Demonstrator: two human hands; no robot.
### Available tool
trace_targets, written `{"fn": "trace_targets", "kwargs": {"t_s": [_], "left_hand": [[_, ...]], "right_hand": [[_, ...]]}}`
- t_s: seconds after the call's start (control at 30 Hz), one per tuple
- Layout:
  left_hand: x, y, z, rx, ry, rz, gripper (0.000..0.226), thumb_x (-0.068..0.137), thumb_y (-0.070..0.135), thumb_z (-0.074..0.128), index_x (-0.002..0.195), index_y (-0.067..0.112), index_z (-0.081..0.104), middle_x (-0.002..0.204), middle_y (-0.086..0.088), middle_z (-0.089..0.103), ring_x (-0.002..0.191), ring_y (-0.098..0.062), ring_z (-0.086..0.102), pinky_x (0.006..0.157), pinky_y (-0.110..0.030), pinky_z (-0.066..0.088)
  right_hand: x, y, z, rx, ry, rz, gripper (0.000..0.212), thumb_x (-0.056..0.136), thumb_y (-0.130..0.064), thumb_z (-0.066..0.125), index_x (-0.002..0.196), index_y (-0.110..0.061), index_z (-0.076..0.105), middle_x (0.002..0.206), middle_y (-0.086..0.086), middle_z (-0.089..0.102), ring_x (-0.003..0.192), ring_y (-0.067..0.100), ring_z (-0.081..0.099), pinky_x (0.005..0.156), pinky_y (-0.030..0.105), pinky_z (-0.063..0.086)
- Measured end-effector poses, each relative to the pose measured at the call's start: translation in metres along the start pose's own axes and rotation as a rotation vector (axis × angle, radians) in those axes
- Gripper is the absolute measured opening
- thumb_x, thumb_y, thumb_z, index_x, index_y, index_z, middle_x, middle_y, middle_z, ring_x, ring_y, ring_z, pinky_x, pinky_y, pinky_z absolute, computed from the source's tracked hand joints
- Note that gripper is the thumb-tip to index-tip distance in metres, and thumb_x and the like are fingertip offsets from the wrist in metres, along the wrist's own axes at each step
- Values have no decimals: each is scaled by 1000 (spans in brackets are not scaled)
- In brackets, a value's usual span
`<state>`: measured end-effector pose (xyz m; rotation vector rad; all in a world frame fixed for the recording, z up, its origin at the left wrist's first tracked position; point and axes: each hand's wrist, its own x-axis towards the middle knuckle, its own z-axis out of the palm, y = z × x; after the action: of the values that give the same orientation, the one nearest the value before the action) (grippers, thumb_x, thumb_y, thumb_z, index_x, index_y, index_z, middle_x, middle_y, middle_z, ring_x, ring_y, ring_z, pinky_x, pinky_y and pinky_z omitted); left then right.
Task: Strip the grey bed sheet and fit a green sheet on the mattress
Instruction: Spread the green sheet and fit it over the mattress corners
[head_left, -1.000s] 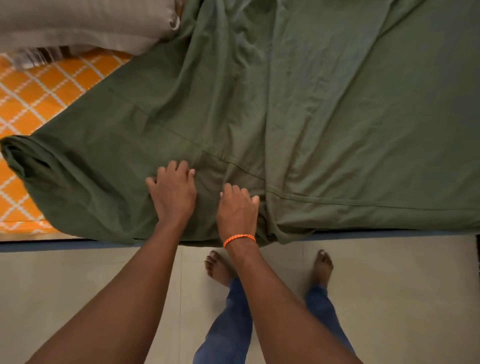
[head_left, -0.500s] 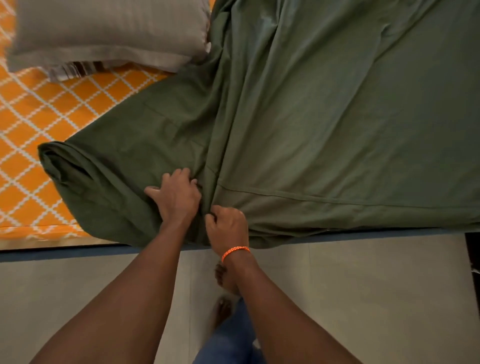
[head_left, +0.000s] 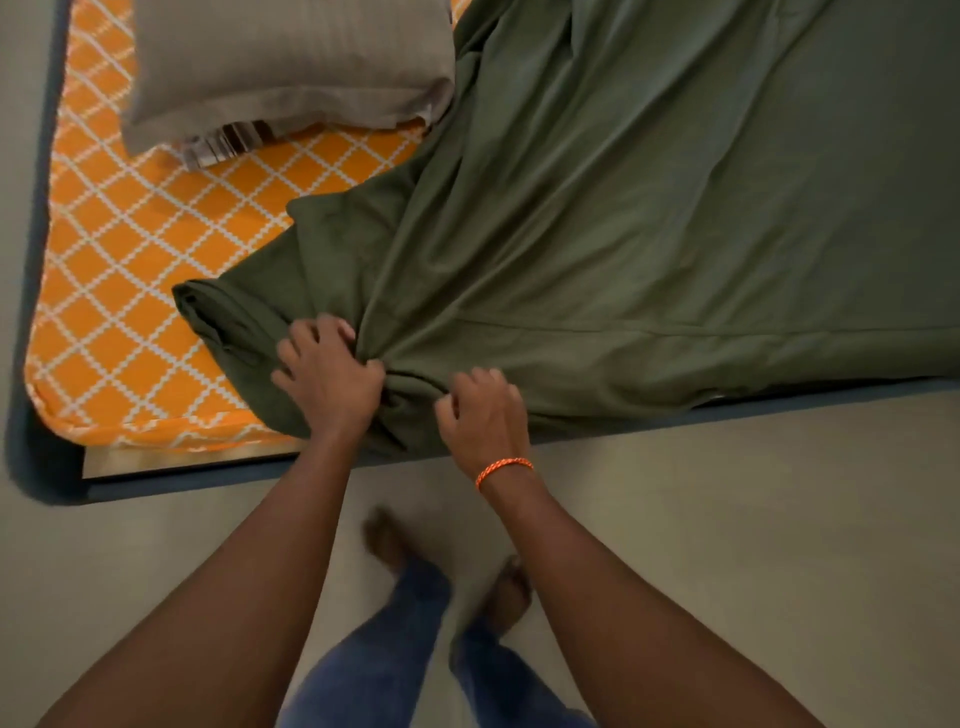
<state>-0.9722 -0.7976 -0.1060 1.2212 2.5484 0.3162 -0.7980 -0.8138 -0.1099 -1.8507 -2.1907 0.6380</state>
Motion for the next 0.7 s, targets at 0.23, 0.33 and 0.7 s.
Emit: {"fn": "trace_targets", "kwargs": {"t_s": [0.23,0.33,0.7], "left_hand": [[83,-33,-13,-63,104,147,39,97,37,59,129,14,54,147,-11,49,145,-33,36,125,-54,19],[126,-53,-17,-124,2,217,60,94,29,73,144,7,48,173,-8,14,155,-36,23,124,-51,29],[157,-76,-58,-103,-437,284,52,96,56,66,66,13,61,65,-9,58,80,-36,62,85,-45,32]], "right_hand": [[-3,-69,47,-88,-109,-44,73,82,-62,65,145,-30,46,140,-3,49,124,21,45,98,47,40],[2,-83,60,-81,16,66,47,85,-49,68,129,-35,59,125,-9,57,113,20,52,97,49,36],[42,-116,29,265,112,399,37,83,-26,43,51,-15,27,49,-3,27,52,31,42,54,40,29]]}}
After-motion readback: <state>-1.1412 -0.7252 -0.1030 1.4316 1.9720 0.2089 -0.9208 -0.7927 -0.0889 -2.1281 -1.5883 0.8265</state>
